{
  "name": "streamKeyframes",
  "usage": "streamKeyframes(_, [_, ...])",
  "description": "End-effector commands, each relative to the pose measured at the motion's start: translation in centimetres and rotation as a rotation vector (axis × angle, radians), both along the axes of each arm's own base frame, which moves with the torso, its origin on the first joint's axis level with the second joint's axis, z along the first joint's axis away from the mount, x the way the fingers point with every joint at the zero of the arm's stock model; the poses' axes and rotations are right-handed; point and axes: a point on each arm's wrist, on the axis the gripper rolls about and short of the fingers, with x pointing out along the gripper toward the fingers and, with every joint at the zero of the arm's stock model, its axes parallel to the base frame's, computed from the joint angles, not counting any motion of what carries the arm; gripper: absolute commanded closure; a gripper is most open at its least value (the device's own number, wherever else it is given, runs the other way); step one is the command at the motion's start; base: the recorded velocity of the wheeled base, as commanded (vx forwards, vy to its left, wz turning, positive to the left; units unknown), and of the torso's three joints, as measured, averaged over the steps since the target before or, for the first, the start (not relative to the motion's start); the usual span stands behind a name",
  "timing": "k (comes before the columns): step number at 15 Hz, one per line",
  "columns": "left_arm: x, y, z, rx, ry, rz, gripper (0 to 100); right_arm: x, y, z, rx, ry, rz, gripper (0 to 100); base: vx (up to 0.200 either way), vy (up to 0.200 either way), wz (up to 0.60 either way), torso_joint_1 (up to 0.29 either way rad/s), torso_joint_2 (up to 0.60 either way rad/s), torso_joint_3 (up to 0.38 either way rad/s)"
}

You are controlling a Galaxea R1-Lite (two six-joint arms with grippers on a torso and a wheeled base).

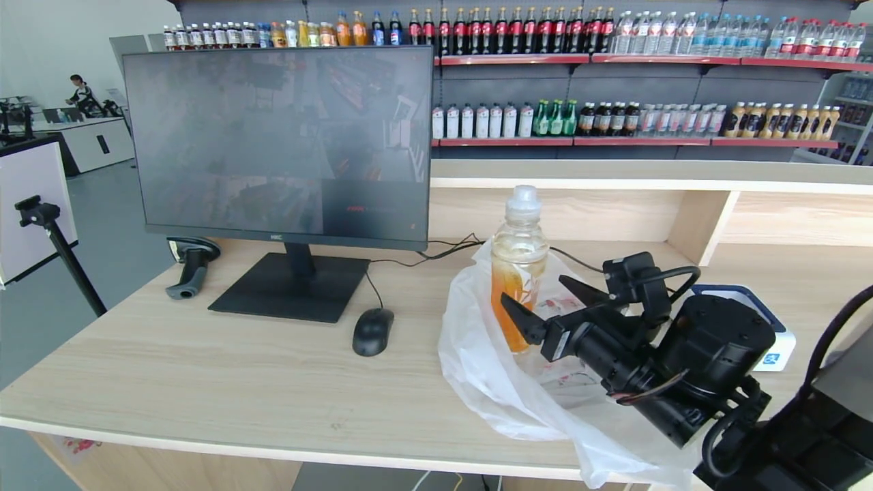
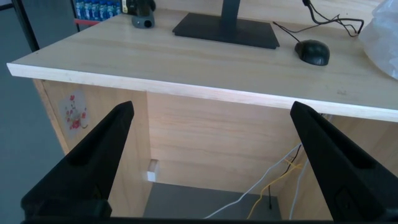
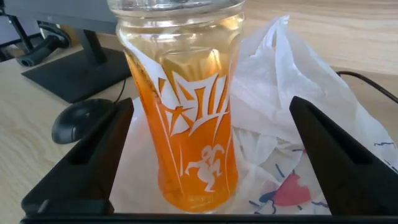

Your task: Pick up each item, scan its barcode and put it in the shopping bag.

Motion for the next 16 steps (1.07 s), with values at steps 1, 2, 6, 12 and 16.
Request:
streamKeyframes(1, [0.0, 0.0, 0.0, -0.001, 0.000, 0.001, 0, -1.5, -1.0, 0.9, 0.005, -0.008, -0.003, 0, 0.000, 0.000, 0.00, 0.000, 0.00, 0.000])
streamKeyframes(2, [0.0, 0.0, 0.0, -0.001, 0.000, 0.001, 0, -1.7, -1.2, 1.4, 0.013, -0.021, -0.006, 0, 0.000, 0.000, 0.00, 0.000, 0.00, 0.000])
streamKeyframes(6, [0.0, 0.0, 0.0, -0.002, 0.000, 0.001, 0, -1.8, -2.1, 2.7, 0.042, -0.061, -0.031, 0, -0.050, 0.000, 0.00, 0.001, 0.00, 0.001])
streamKeyframes(12, [0.0, 0.0, 0.0, -0.002, 0.000, 0.001, 0, -1.6, -2.2, 2.9, 0.064, -0.064, -0.036, 0, -0.200, 0.000, 0.00, -0.002, 0.00, 0.004])
streamKeyframes(16, [0.0, 0.0, 0.0, -0.001, 0.000, 0.001, 0, -0.6, -4.5, 3.4, 0.086, -0.073, -0.123, 0, -0.100, 0.000, 0.00, 0.002, 0.00, 0.004])
